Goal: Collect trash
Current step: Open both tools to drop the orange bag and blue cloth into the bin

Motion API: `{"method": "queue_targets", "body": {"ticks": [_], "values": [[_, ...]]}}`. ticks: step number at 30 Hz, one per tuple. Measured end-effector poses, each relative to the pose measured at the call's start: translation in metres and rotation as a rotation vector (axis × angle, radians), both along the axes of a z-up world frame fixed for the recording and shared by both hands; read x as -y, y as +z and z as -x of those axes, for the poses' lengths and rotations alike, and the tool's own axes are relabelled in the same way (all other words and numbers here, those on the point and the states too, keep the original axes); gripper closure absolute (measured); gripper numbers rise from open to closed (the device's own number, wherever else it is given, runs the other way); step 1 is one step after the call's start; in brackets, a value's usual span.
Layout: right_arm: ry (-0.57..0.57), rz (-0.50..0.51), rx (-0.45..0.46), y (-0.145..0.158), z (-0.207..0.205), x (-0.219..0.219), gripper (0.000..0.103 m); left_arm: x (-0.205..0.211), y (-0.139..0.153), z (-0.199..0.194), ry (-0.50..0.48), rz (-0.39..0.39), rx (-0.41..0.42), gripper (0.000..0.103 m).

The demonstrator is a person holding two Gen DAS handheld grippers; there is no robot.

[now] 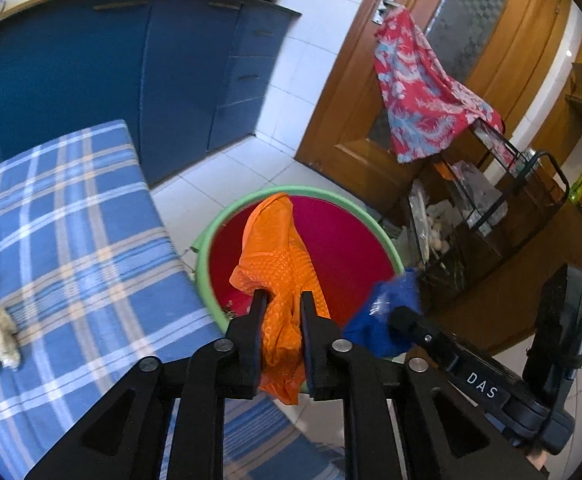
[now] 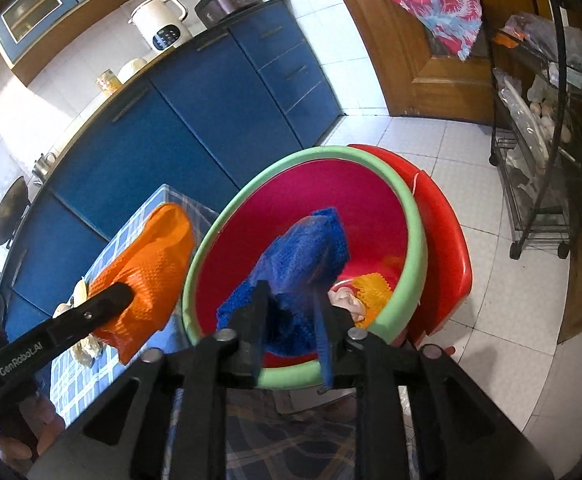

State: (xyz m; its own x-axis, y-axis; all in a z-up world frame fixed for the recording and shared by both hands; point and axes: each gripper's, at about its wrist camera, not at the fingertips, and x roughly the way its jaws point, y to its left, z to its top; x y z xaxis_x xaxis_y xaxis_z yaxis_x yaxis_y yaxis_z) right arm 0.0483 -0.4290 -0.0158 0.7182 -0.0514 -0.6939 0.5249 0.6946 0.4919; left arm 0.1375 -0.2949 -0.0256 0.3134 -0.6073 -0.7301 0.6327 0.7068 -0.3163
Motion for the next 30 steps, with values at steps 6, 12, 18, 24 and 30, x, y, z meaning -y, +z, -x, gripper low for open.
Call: {"method": "queue_targets", "body": {"ticks": [6, 12, 18, 24, 30], "values": [[-0.007, -0.003, 0.014, 0.000, 0.003, 0.003, 0.058, 0.003, -0.004, -0.001, 0.020, -0.018, 0.007, 0.057], [-0.002, 0.001, 0.021, 0.002, 0.003, -0.001, 0.056, -0.012, -0.001, -0.004, 0.057, -0.025, 0.009, 0.056], [0.005, 0.008, 0.032, 0.008, 0.003, -0.010, 0.053, -0.037, 0.007, -0.006, 0.112, -0.037, 0.050, 0.053], [0.027, 0.020, 0.038, 0.014, -0.001, -0.023, 0.050, -0.065, 0.009, -0.012, 0.169, -0.038, 0.048, 0.052], [0.036, 0.029, 0.033, 0.017, -0.002, -0.032, 0.043, -0.093, 0.010, -0.015, 0.243, -0.058, 0.077, 0.044]]}}
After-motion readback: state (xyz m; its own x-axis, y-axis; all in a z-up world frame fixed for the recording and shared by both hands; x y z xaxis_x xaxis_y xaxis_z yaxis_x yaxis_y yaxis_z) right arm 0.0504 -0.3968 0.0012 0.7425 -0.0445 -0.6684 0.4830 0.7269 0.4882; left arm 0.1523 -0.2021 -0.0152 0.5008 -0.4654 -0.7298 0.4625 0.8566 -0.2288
